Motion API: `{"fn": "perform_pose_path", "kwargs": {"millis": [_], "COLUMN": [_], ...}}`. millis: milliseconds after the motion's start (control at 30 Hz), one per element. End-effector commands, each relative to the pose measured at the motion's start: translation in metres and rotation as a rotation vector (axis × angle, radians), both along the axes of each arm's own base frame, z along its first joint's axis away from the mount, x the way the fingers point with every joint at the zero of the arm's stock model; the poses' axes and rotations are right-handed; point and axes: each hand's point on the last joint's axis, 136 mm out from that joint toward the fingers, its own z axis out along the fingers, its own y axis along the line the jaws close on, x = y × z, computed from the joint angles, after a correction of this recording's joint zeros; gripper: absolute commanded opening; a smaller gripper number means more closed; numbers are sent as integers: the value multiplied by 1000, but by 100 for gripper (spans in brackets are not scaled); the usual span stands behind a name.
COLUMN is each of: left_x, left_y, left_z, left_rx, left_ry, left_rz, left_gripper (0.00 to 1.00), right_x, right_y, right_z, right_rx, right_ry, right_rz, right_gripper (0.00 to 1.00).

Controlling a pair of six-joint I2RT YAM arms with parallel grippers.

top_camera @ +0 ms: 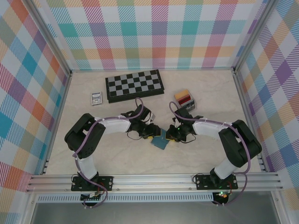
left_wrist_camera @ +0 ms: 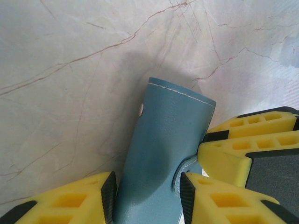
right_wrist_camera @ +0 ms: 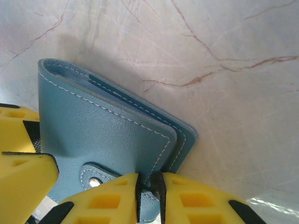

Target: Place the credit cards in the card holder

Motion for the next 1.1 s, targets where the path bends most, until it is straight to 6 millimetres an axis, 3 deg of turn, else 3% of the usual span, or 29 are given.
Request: {"fn": "perform_pose_path", "kwargs": {"millis": [0, 300, 400, 600, 767, 867, 1067], "left_x": [-9, -10, -12, -8, -3, -2, 3], "left_y": [-8, -6, -6, -5, -2, -2, -1], "left_z": [20, 29, 28, 33, 36, 36, 36], "left_rx": [-64, -88, -90, -114, -119, -121, -124], "left_ry": [-28, -54, -50, -69, -100, -100, -110], "left_rz": [-42, -36, -37, 1, 46, 61, 97], "left_gripper": [39, 27, 19, 8, 5, 4, 3], "right_x": [-6, 1, 4, 11, 12, 12, 16], "right_y": [-16, -18, -17, -15, -11, 3, 14], "right_z": [-16, -12, -10, 12, 36, 45, 41], "right_rx": [-103, -132, -130, -121, -104, -71, -137], "right_ry": [42, 24, 18, -27, -96, -123, -137], "right_rz": [-24, -37, -38, -58, -59, -38, -42], "right_gripper": [20, 21, 22, 27, 35, 39, 46]}}
